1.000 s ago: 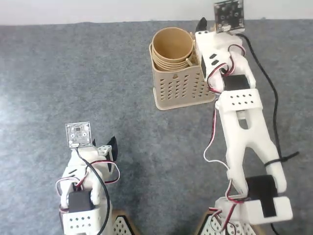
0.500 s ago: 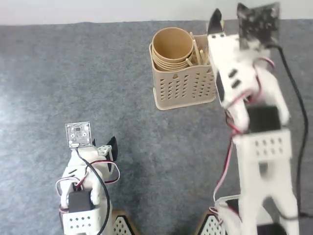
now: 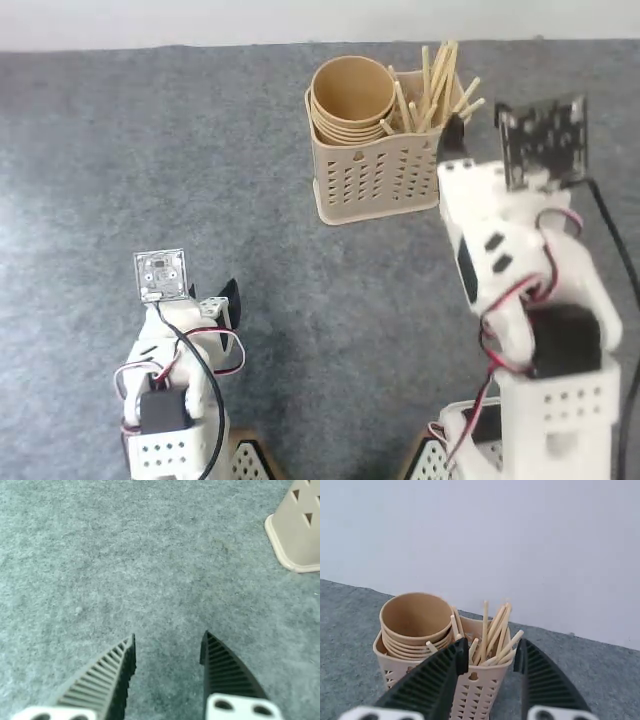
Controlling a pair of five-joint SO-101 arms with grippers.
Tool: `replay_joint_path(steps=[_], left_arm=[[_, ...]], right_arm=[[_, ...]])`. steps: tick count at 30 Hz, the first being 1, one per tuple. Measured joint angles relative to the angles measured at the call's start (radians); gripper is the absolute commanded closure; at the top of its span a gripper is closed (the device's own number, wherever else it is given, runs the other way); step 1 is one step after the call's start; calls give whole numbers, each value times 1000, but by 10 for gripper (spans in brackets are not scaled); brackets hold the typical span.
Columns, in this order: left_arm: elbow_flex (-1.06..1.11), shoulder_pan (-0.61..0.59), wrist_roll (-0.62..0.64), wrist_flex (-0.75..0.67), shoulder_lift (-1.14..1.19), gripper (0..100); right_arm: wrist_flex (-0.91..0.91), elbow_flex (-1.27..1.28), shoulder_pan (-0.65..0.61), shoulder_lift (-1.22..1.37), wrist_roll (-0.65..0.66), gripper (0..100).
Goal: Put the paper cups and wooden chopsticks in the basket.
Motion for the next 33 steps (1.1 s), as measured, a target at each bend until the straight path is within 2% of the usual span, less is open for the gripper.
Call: replay_joint_path(steps=[8,14,20,24,33], left_arm=[[0,0,0,0,0,805],[0,0,0,0,0,805],[0,0,0,0,0,805],[0,0,0,0,0,805],[0,0,0,0,0,805]], right_arm=[[0,344,-2,-387,17,839],[0,575,98,-572,104,839],[-49,790,175,-700,117,839],[-103,954,181,-802,117,839],[-147,1151,189,-807,117,839]])
